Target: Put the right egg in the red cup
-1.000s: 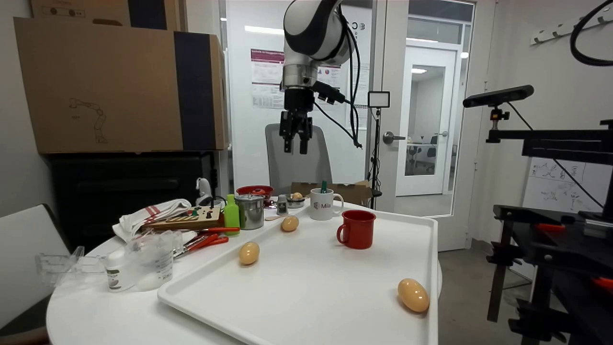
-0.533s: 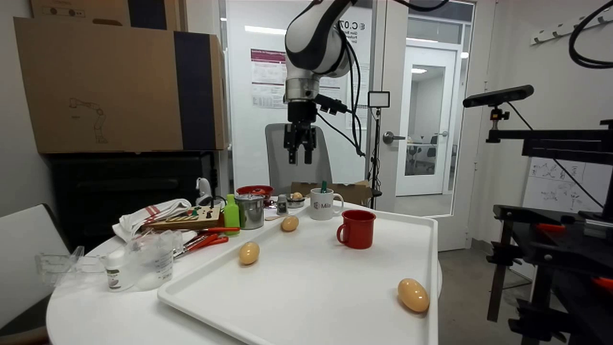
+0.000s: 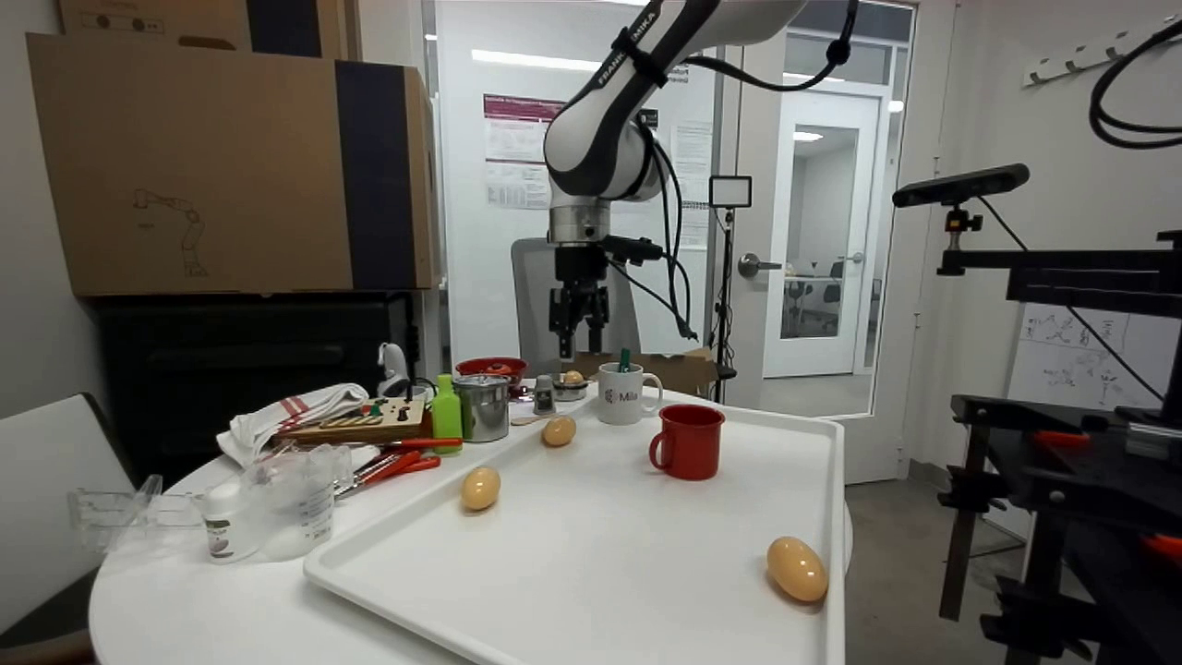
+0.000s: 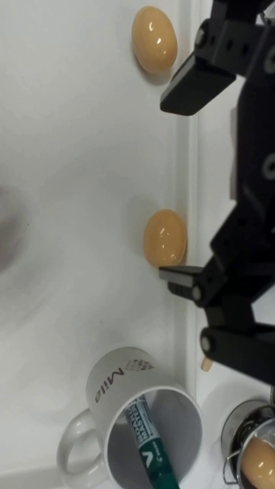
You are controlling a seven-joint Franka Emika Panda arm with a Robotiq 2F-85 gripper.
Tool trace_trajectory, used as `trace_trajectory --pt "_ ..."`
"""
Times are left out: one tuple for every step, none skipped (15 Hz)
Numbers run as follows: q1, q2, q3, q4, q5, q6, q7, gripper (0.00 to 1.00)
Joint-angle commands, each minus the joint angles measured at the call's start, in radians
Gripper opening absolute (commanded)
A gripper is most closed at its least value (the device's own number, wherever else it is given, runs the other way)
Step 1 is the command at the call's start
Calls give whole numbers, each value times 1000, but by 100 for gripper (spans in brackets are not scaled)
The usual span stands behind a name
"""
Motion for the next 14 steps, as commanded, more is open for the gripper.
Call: trace_trajectory --pt "-10 129 1 150 -28 -13 6 100" --pt "-11 159 0 182 -31 -22 10 100" --pt "-11 192 -1 216 -32 -35 15 100" --pt "-11 221 1 246 -32 -46 16 100" --pt "-13 243 4 272 -30 -57 16 100" --pt "-16 254 11 287 -25 -66 8 100" --pt "-17 198 10 193 -23 -20 7 100" --pt "-17 219 12 217 -23 -26 7 100" --pt "-17 232 12 233 -23 -30 6 100" --pt "-17 239 13 244 -24 -34 6 100" --pt "-17 241 13 250 -23 -38 6 100" --pt "-3 246 -5 255 -34 -19 31 100" --pt "-1 255 -7 265 -33 -17 43 100" --pt "-2 272 -6 283 -31 -14 46 100"
